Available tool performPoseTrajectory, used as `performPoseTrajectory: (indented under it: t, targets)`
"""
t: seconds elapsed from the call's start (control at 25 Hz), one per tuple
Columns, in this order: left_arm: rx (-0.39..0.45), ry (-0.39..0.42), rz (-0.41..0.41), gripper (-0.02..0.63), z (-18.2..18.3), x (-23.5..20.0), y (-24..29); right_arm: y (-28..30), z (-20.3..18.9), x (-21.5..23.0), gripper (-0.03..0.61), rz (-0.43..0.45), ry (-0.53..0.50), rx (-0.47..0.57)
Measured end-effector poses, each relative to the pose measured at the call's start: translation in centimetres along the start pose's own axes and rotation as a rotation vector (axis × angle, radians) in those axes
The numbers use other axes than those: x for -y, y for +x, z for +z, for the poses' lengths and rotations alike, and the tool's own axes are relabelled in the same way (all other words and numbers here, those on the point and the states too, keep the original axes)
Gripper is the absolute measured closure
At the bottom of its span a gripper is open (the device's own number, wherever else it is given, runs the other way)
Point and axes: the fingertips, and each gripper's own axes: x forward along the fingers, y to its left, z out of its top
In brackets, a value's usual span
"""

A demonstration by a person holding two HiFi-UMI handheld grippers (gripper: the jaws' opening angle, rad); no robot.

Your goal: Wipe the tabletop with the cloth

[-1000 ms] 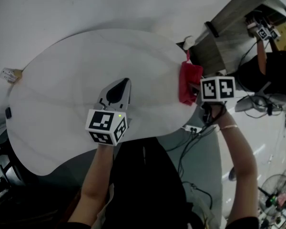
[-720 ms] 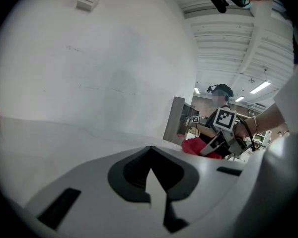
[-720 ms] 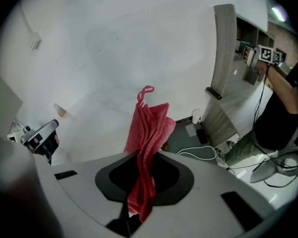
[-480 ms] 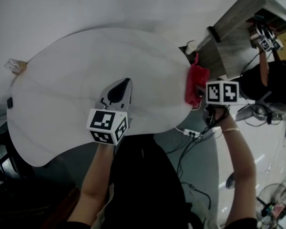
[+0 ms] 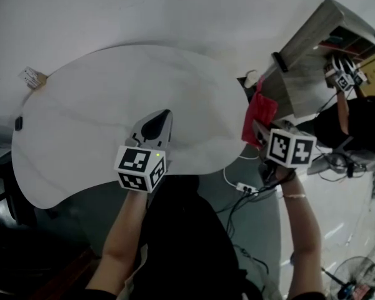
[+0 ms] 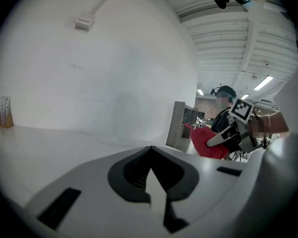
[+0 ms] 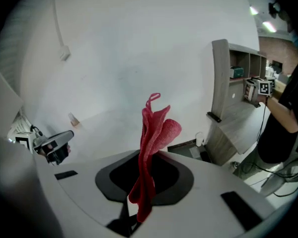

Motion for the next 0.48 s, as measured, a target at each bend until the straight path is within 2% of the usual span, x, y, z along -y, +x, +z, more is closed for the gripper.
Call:
performPoseTrajectory:
  t: [0.12,0.32,0.48]
  targets:
    - [0.014,-0.002,0.011,0.612,0.3,-0.1,-1.0,-1.5,1.0,-3.0,0.529,0.043,-0.007,0.086]
    - [0.04,-0.002,0.039,0.612,1.2,-0.8,-2.9,-3.4,2.5,-7.8,0.529,0.065,-0.108,0.208]
    - [0.062,-0.01,0.078,0.612,1.8,-2.3,-4.7,-4.1,3.5,-12.1,0.529,0.117,-0.136,0.29]
